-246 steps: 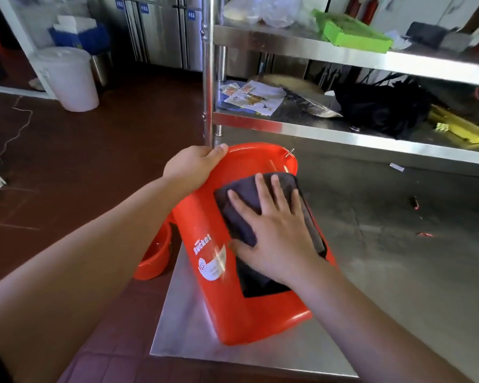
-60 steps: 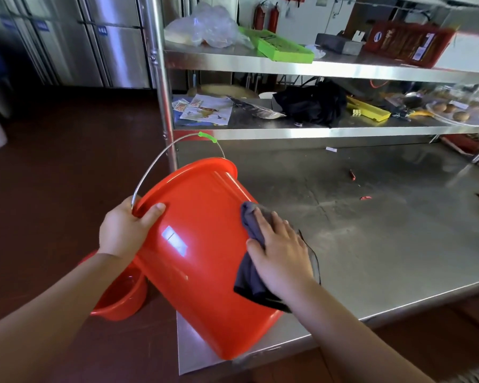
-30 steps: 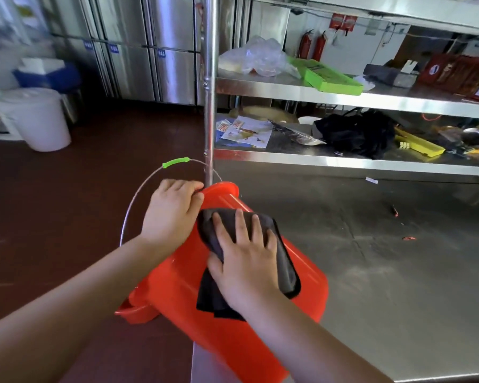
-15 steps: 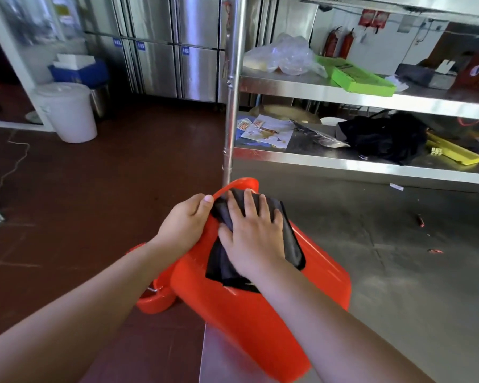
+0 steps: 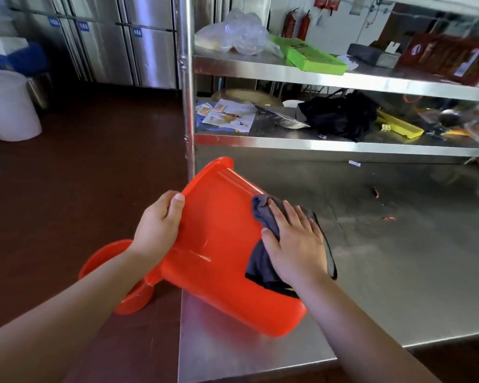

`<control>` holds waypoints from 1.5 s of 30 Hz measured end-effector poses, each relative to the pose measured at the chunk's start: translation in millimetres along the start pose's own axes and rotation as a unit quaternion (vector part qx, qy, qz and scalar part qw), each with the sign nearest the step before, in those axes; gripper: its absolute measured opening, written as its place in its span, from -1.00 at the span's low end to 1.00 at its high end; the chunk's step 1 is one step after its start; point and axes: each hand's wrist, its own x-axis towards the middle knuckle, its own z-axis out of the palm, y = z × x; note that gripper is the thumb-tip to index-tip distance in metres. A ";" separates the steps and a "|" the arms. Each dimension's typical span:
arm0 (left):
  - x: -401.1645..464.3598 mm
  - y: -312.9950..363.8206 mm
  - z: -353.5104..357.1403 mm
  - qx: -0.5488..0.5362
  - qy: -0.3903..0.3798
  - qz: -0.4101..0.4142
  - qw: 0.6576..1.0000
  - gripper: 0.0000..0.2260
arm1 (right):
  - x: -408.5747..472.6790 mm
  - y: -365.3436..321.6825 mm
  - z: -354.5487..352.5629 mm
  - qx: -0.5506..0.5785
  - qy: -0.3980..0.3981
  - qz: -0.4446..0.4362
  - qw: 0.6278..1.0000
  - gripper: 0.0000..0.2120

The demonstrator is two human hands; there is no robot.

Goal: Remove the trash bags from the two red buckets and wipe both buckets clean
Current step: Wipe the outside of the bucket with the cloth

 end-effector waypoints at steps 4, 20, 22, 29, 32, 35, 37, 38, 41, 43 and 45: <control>-14.0 -5.8 -5.0 0.007 0.007 0.002 1.000 -0.76 | -17.7 14.6 -1.6 0.011 0.012 0.058 0.998 -0.48; -29.0 -15.5 -17.8 0.017 0.024 0.032 0.999 -0.74 | 31.2 -130.8 8.5 -0.039 0.000 -0.051 0.998 -0.42; -27.0 -15.0 -18.3 0.017 0.020 0.029 0.999 -0.74 | 40.5 -126.9 7.4 -0.028 -0.008 -0.062 0.998 -0.43; -44.0 -19.4 -24.6 -0.052 -0.021 0.013 0.998 -0.73 | 45.6 -54.8 -6.6 0.059 -0.047 0.042 0.996 -0.50; -56.2 -21.0 -32.1 -0.087 -0.046 -0.022 0.995 -0.72 | 25.8 -20.4 -13.3 0.085 -0.063 0.072 0.992 -0.52; -48.4 -9.9 -35.2 -0.018 -0.032 -0.057 0.998 -0.78 | 4.0 -12.9 -10.9 0.072 -0.045 0.077 0.993 -0.49; -30.5 8.2 -32.3 0.030 -0.020 -0.080 0.996 -0.76 | -8.1 -21.6 -7.1 0.042 -0.028 0.080 0.996 -0.48; -20.9 17.5 -30.4 0.040 -0.023 -0.089 0.995 -0.73 | -15.0 -27.6 -4.8 0.020 -0.021 0.071 0.997 -0.47; 2.1 31.3 -27.5 0.100 -0.015 -0.104 0.989 -0.65 | -33.8 -46.7 1.2 -0.022 -0.004 0.036 0.999 -0.43; 4.5 28.4 -29.1 0.115 0.010 -0.104 0.988 -0.57 | -40.7 -59.1 2.2 -0.032 0.002 0.023 0.999 -0.42; 0.7 23.4 -29.6 0.145 0.027 -0.099 0.984 -0.55 | -39.8 -73.0 1.9 -0.034 0.015 0.003 0.999 -0.41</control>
